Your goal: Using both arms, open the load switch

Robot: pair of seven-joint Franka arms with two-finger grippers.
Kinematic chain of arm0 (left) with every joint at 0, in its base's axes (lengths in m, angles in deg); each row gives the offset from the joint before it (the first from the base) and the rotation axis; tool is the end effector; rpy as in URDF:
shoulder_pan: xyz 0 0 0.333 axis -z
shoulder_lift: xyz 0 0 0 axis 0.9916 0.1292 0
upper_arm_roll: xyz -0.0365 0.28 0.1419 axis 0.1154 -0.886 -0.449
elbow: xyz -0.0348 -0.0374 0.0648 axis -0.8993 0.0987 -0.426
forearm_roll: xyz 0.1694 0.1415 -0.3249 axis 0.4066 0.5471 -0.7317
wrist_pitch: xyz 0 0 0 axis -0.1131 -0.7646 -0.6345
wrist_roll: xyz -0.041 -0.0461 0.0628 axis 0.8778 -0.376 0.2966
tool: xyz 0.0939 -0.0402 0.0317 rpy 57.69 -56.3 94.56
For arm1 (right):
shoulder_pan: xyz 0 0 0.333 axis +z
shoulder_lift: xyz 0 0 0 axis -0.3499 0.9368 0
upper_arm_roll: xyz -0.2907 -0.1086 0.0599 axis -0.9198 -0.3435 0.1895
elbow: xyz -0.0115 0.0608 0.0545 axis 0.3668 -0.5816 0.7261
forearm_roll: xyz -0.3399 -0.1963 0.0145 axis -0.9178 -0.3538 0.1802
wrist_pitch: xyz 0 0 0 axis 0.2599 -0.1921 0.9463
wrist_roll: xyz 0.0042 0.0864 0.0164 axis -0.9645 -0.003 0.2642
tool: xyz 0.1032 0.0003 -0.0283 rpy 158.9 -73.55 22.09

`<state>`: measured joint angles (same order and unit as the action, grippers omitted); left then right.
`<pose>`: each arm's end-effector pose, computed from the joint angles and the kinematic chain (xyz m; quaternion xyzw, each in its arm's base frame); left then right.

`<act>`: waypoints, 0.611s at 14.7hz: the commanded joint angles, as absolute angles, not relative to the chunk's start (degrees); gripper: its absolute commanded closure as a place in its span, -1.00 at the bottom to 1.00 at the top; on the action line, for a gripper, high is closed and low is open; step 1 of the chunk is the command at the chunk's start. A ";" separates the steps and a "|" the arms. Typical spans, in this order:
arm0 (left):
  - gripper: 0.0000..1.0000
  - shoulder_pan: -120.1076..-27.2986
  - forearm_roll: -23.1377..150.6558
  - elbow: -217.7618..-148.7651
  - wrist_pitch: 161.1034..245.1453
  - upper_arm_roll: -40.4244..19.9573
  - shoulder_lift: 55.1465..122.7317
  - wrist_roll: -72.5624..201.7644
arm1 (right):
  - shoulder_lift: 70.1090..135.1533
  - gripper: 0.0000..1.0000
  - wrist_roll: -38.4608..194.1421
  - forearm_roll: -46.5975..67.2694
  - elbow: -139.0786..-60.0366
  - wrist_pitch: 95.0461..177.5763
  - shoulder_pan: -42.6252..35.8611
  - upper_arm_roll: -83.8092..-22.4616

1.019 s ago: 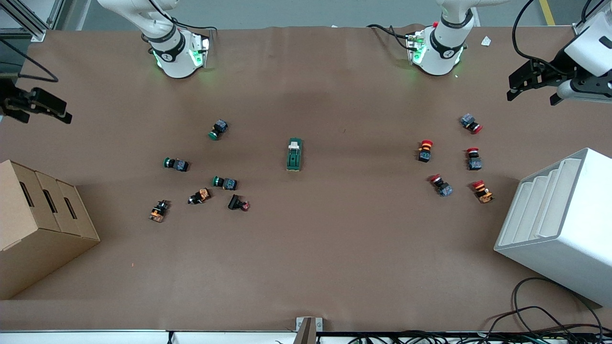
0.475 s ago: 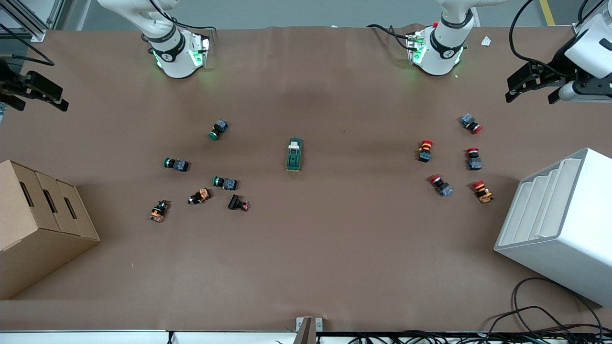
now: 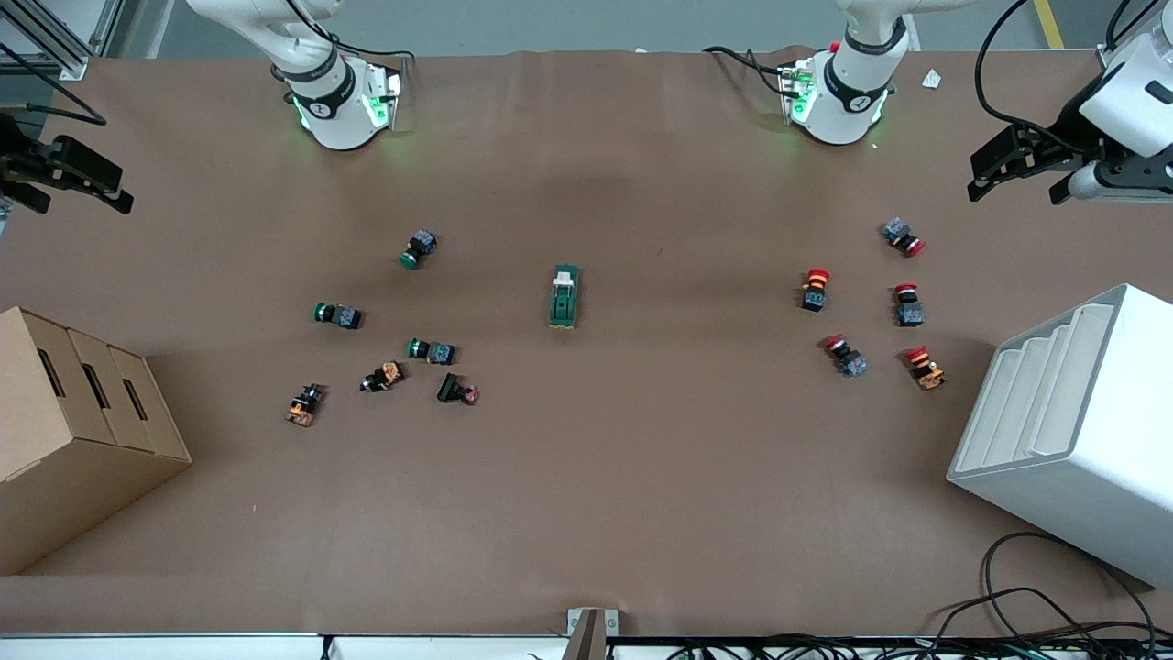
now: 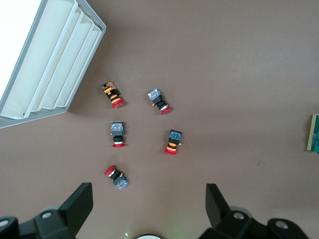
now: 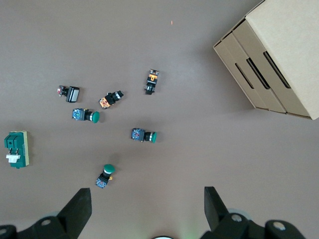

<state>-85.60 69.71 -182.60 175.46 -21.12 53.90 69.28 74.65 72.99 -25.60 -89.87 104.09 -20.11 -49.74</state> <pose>0.4987 -0.0491 0.6365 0.9996 -0.0218 -0.0035 0.0159 0.5175 -0.0141 0.6632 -0.9998 0.0121 0.0130 0.0101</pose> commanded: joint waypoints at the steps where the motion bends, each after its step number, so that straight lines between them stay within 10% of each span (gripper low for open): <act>1: -1.00 -85.92 71.08 -180.93 175.35 -20.56 55.06 69.29 | 72.84 -1.00 73.42 -25.19 -91.94 104.19 -19.51 -50.06; 9: -1.00 -86.01 71.17 -178.47 174.47 -20.65 56.64 69.21 | 73.01 -1.00 73.34 -25.19 -91.94 103.48 -19.43 -50.06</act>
